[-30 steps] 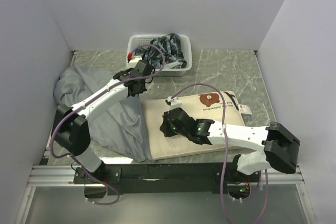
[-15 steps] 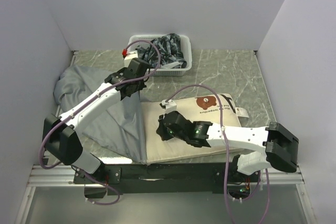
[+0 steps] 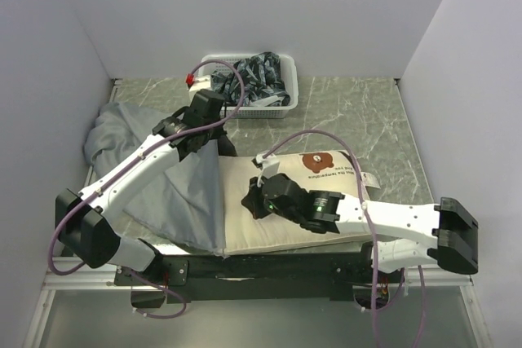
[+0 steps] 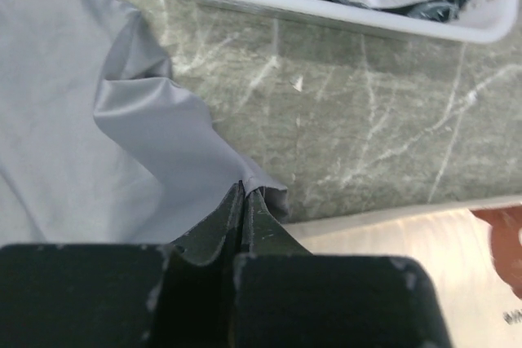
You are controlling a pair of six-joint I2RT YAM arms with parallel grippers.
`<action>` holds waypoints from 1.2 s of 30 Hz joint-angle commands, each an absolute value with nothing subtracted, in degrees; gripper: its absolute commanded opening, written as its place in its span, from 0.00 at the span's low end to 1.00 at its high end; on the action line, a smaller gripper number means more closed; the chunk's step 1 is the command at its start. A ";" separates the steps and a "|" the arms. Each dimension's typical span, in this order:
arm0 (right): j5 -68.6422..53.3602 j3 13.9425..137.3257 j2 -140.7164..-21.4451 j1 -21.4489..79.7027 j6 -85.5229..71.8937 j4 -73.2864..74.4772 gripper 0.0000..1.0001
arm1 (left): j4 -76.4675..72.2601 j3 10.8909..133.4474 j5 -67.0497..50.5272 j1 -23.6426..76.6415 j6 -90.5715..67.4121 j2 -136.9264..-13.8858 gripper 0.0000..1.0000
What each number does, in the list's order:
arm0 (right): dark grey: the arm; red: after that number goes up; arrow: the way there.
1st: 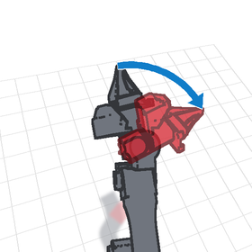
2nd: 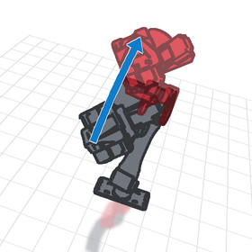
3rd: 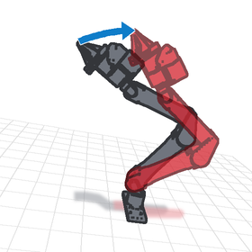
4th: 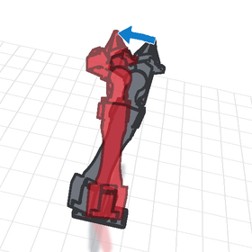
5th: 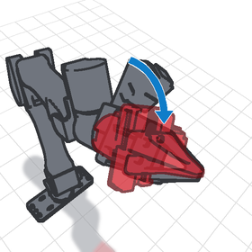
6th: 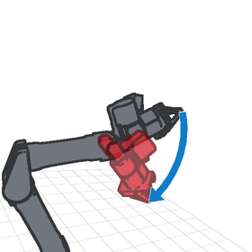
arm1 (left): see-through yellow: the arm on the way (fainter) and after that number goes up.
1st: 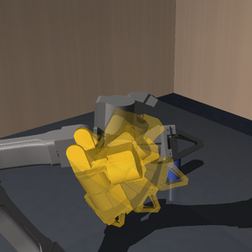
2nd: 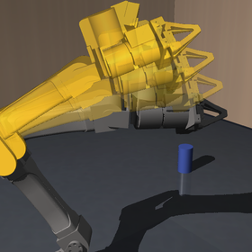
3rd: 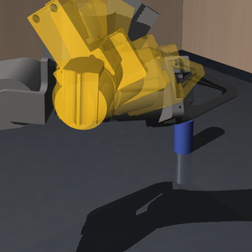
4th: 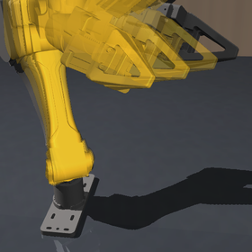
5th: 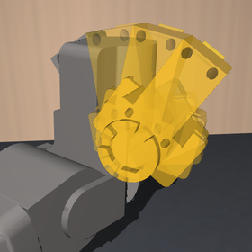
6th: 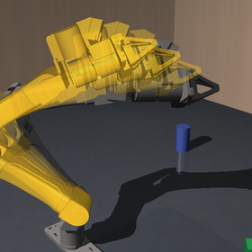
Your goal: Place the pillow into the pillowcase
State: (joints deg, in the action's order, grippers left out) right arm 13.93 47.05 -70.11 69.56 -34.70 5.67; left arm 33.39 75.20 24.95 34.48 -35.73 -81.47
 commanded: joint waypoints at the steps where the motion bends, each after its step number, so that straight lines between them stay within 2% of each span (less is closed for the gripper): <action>1: 15.47 52.29 -73.99 68.04 -32.08 2.98 0.00 | 30.59 76.11 19.52 36.30 -32.44 -78.58 0.01; 8: 8.00 57.20 -81.54 56.44 -30.50 0.97 0.00 | 33.31 78.57 8.80 40.95 -27.87 -80.42 0.01; 13: 5.10 59.68 -86.21 55.90 -31.64 0.18 0.00 | 34.37 78.66 9.04 41.84 -29.79 -82.88 0.05; 16: 5.36 58.63 -88.67 55.81 -32.26 -1.84 0.00 | 33.23 77.87 9.14 41.75 -31.55 -81.31 0.24; 18: 5.80 57.75 -88.86 55.46 -32.69 -2.19 0.00 | 33.66 78.05 9.84 41.84 -32.86 -80.42 0.31; 19: 5.80 56.96 -88.51 55.28 -32.87 -2.63 0.00 | 34.10 78.13 12.19 41.84 -33.39 -79.55 0.39; 20: 5.97 56.78 -88.24 55.20 -33.05 -2.46 0.00 | 36.28 78.66 14.30 41.84 -34.18 -79.19 0.55; 22: 7.55 55.99 -86.76 54.85 -33.40 -1.68 0.00 | 37.96 78.49 17.30 41.84 -36.21 -77.27 0.63; 23: 7.73 55.90 -86.23 54.67 -33.57 -0.97 0.03 | 38.84 77.18 20.36 41.75 -36.73 -76.39 0.72; 25: 8.26 55.64 -84.30 54.23 -34.45 1.21 0.10 | 40.86 74.81 23.36 41.84 -38.67 -73.06 0.74; 26: 8.61 55.46 -83.59 54.14 -34.80 1.84 0.20 | 41.04 71.49 24.51 41.84 -39.28 -71.99 0.75; 28: 8.44 54.59 -81.23 54.23 -36.03 3.16 0.29 | 40.96 67.69 24.35 41.84 -40.16 -69.71 0.78; 29: 8.70 54.23 -80.34 54.23 -36.56 3.77 0.37 | 41.13 64.37 24.35 42.01 -40.60 -69.26 0.77; 31: 9.49 53.36 -77.89 54.14 -37.79 5.53 0.47 | 40.00 61.01 23.47 42.80 -41.13 -68.21 0.79; 32: 10.36 53.18 -77.00 54.23 -38.23 6.41 0.56 | 39.38 58.21 22.86 43.06 -41.13 -68.03 0.79; 36: 15.71 52.12 -73.83 54.23 -38.50 10.80 0.72 | 37.27 54.23 20.13 46.84 -40.96 -68.55 0.81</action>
State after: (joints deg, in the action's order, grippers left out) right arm 9.43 52.95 -77.43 54.48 -37.30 6.52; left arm 39.22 56.97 21.76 43.83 -39.92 -68.10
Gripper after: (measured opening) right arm 0.672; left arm 0.810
